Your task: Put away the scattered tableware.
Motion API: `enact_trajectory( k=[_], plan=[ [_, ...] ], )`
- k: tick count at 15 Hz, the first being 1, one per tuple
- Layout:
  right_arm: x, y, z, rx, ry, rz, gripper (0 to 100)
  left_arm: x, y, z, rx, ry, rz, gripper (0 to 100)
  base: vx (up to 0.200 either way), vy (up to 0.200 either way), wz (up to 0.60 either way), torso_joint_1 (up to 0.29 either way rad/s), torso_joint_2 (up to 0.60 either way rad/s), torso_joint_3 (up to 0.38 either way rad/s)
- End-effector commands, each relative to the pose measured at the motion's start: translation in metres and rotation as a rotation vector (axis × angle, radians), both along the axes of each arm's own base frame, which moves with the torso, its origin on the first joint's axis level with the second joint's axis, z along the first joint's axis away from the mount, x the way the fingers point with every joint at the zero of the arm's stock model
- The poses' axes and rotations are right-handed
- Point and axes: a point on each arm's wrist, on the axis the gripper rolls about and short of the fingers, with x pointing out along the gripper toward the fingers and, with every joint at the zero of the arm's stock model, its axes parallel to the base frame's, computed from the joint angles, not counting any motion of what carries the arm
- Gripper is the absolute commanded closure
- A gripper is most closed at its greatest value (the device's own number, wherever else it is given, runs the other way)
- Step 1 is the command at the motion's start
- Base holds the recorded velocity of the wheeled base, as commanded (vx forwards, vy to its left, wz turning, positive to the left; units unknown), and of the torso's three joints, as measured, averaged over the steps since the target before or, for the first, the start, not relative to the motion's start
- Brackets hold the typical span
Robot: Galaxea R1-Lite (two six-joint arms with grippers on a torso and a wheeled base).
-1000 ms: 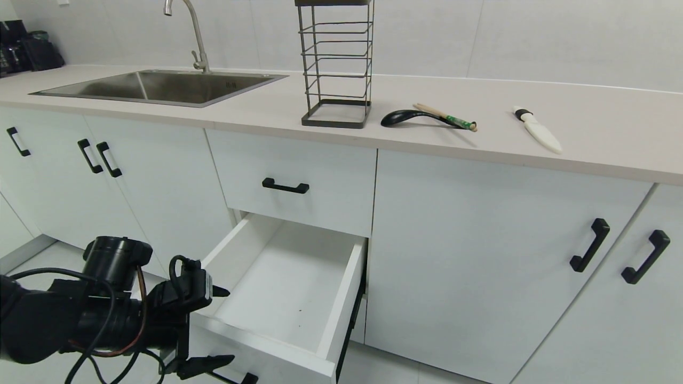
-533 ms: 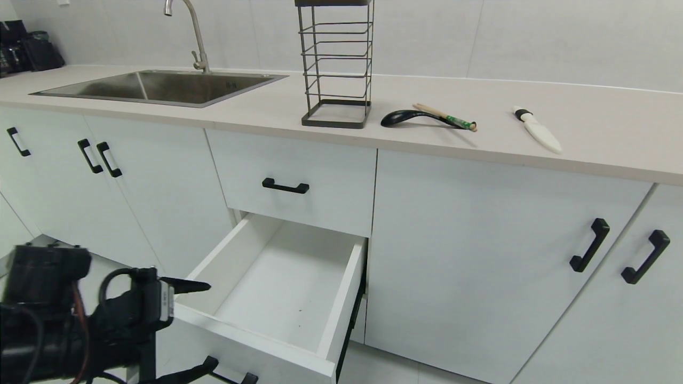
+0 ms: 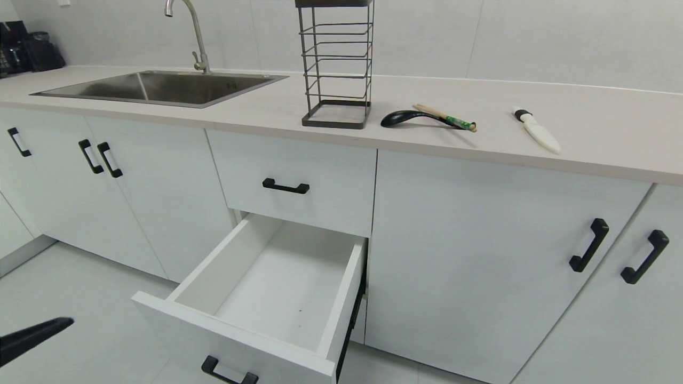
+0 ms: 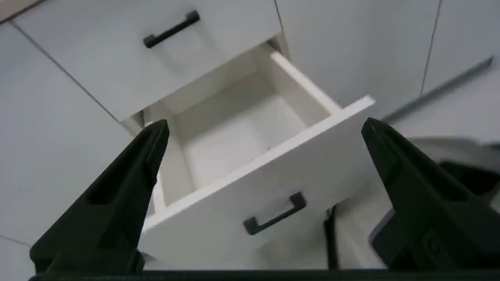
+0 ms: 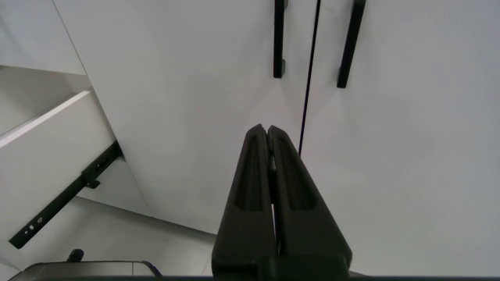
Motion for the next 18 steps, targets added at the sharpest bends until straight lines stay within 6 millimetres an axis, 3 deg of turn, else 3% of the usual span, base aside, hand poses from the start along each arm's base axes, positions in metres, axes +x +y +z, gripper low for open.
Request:
enact_trajectory(
  k=[1, 3, 4, 5, 7, 12, 14, 16, 18],
  plan=[
    [0.0, 0.0, 0.0, 0.0, 0.001, 0.0, 100, -0.048, 0.004, -0.027, -0.181, -0.107, 0.053, 0, 0.0, 0.0, 0.0, 0.0, 0.0, 0.0],
    [0.0, 0.0, 0.0, 0.0, 0.001, 0.0, 100, -0.044, 0.005, -0.036, -0.19, -0.085, 0.111, 0, 0.0, 0.0, 0.0, 0.0, 0.0, 0.0],
    [0.0, 0.0, 0.0, 0.001, 0.001, 0.0, 100, -0.037, 0.005, -0.06, -0.187, -0.022, 0.179, 0, 0.0, 0.0, 0.0, 0.0, 0.0, 0.0],
    [0.0, 0.0, 0.0, 0.0, 0.001, 0.0, 100, -0.035, 0.006, -0.069, -0.201, 0.013, 0.241, 0, 0.0, 0.0, 0.0, 0.0, 0.0, 0.0],
    [0.0, 0.0, 0.0, 0.001, 0.001, 0.0, 100, -0.039, 0.006, -0.071, -0.342, 0.027, 0.331, 0, 0.0, 0.0, 0.0, 0.0, 0.0, 0.0],
    [0.0, 0.0, 0.0, 0.001, 0.001, 0.0, 100, -0.039, 0.01, -0.071, -0.371, -0.003, 0.492, 0, 0.0, 0.0, 0.0, 0.0, 0.0, 0.0],
    [0.0, 0.0, 0.0, 0.0, 0.001, 0.0, 100, -0.04, 0.01, -0.057, -0.405, -0.137, 0.478, 0, 0.0, 0.0, 0.0, 0.0, 0.0, 0.0],
    [0.0, 0.0, 0.0, 0.0, 0.001, 0.002, 100, -0.04, 0.01, -0.073, -0.342, 0.034, 0.492, 0, 0.0, 0.0, 0.0, 0.0, 0.0, 0.0],
    [0.0, 0.0, 0.0, 0.001, 0.001, 0.0, 100, -0.039, 0.01, -0.071, -0.346, 0.003, 0.487, 0, 0.0, 0.0, 0.0, 0.0, 0.0, 0.0]
  ],
)
